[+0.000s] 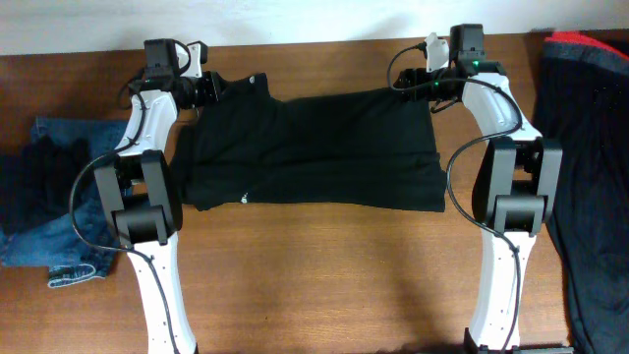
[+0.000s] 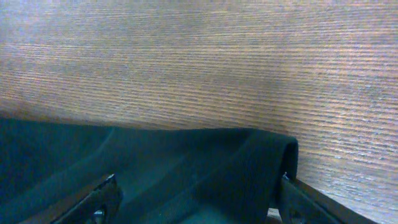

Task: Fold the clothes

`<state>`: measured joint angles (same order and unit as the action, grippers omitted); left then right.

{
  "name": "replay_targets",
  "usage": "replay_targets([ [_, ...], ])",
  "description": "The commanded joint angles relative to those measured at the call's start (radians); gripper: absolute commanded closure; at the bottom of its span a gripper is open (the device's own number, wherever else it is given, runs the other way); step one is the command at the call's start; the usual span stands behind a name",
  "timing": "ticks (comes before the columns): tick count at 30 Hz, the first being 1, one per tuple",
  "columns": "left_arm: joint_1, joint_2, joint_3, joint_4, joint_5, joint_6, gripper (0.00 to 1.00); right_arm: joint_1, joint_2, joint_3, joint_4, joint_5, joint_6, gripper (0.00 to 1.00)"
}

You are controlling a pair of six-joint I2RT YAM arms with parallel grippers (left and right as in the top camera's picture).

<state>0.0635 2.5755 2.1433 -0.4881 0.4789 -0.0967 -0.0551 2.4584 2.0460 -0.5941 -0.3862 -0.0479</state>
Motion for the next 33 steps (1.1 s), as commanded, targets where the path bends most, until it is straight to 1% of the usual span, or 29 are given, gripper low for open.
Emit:
replay_targets([
  [1,-0.005,0.018,0.018,0.002,0.003,0.008,0.71,0.002,0.028,0.021,0.013,0.006,0.003,0.27],
  [2,-0.005,0.018,0.018,0.002,0.003,0.008,0.76,0.002,0.031,0.021,0.016,0.006,0.003,0.35],
  [3,-0.005,0.018,0.018,0.002,0.003,0.008,0.78,0.002,0.033,0.021,0.018,0.006,0.003,0.43],
  [4,-0.005,0.018,0.018,0.002,0.003,0.008,0.80,0.002,0.034,0.021,0.019,0.006,0.004,0.53],
  [5,-0.005,0.018,0.018,0.002,0.004,0.008,0.82,0.002,0.034,0.021,0.019,0.006,0.003,0.59],
  [6,-0.005,0.018,0.018,0.002,0.004,0.008,0.83,0.002,0.034,0.021,0.019,0.006,0.003,0.68],
  [7,-0.005,0.018,0.018,0.002,0.004,0.008,0.83,0.002,0.034,0.021,0.019,0.006,0.003,0.73],
  [10,-0.005,0.018,0.018,-0.003,0.004,0.008,0.83,-0.001,0.034,0.021,0.016,0.006,0.004,0.80],
  [11,-0.005,0.018,0.018,-0.007,0.004,0.008,0.84,-0.004,0.034,0.021,0.011,0.005,0.005,0.84],
  [13,-0.005,0.018,0.018,-0.024,0.005,0.008,0.91,-0.010,0.033,0.021,-0.003,0.005,0.025,0.92],
  [16,-0.003,0.013,0.019,-0.058,0.041,0.008,0.99,-0.026,0.019,0.021,-0.039,0.005,0.042,0.96],
  [22,-0.001,-0.030,0.053,-0.163,0.060,0.024,1.00,-0.073,-0.059,0.021,-0.166,0.006,0.060,0.96],
  [25,-0.001,-0.089,0.053,-0.212,0.060,0.024,1.00,-0.093,-0.110,0.021,-0.251,0.005,0.060,0.96],
  [33,0.014,-0.204,0.053,-0.294,0.055,0.024,0.99,-0.096,-0.184,0.022,-0.400,0.005,0.058,0.96],
])
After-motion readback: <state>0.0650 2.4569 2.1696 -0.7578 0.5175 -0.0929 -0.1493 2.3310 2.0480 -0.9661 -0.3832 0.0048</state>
